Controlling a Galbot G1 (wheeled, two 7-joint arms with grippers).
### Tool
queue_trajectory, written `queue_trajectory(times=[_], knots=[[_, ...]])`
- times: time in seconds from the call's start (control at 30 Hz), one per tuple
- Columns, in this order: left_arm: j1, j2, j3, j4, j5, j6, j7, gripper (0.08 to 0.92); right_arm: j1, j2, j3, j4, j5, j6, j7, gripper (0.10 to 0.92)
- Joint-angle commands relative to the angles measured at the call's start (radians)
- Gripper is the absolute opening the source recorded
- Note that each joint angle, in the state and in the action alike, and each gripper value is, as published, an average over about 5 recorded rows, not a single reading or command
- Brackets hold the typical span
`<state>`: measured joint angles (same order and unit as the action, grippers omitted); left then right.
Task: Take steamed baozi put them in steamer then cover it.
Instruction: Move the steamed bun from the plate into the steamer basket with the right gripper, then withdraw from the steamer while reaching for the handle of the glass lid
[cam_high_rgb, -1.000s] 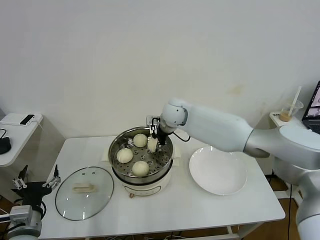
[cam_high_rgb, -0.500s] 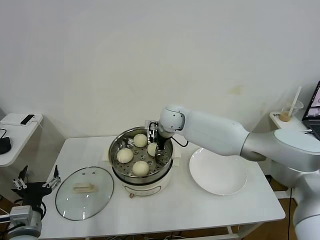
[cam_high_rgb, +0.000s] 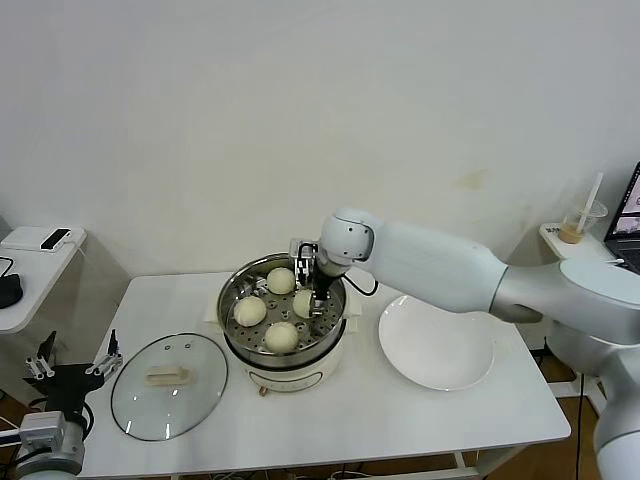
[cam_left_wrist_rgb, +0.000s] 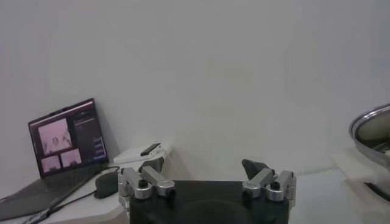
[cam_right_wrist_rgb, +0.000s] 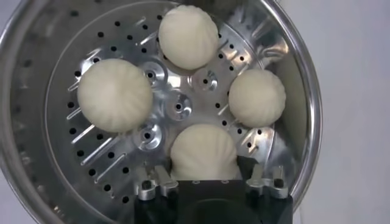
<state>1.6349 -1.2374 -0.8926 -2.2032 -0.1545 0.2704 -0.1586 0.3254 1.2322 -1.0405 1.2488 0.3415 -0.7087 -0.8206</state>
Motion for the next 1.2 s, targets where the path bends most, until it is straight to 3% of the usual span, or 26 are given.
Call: queue_trajectory(times=[0.03, 0.23, 0.33, 0.47, 0.67, 0.87, 1.0, 1.2], knots=[[-0.002, 0.000, 0.000, 0.004, -0.006, -0.002, 0.001, 0.823, -0.021, -0.093, 0.083, 0.121, 0.085, -0.016, 0.211, 0.819], [-0.008, -0.008, 0.008, 0.012, -0.004, -0.008, -0.001, 0.823, -0.209, -0.206, 0.306, 0.259, 0.142, 0.075, 0.549, 0.823], [-0.011, -0.011, 0.017, 0.015, 0.000, -0.017, -0.003, 0.823, -0.363, -0.244, 0.466, 0.321, 0.147, 0.204, 0.723, 0.823], [-0.014, -0.018, 0.030, 0.018, 0.005, -0.029, -0.006, 0.823, -0.570, -0.262, 0.680, 0.371, 0.078, 0.395, 0.834, 0.823], [-0.015, -0.034, 0.056, 0.035, 0.007, -0.057, -0.013, 0.823, -0.919, -0.215, 1.069, 0.396, -0.051, 0.679, 0.832, 0.823], [-0.023, -0.043, 0.098, 0.077, 0.052, -0.122, -0.006, 0.823, -1.265, -0.064, 1.469, 0.401, -0.127, 0.919, 0.715, 0.823], [-0.026, -0.035, 0.119, 0.123, 0.229, -0.169, 0.016, 0.823, -1.446, 0.011, 1.686, 0.454, -0.114, 0.948, 0.640, 0.823], [-0.035, 0.027, 0.104, 0.255, 0.767, -0.232, 0.060, 0.823, -1.652, 0.073, 1.880, 0.568, -0.074, 0.883, 0.625, 0.823]])
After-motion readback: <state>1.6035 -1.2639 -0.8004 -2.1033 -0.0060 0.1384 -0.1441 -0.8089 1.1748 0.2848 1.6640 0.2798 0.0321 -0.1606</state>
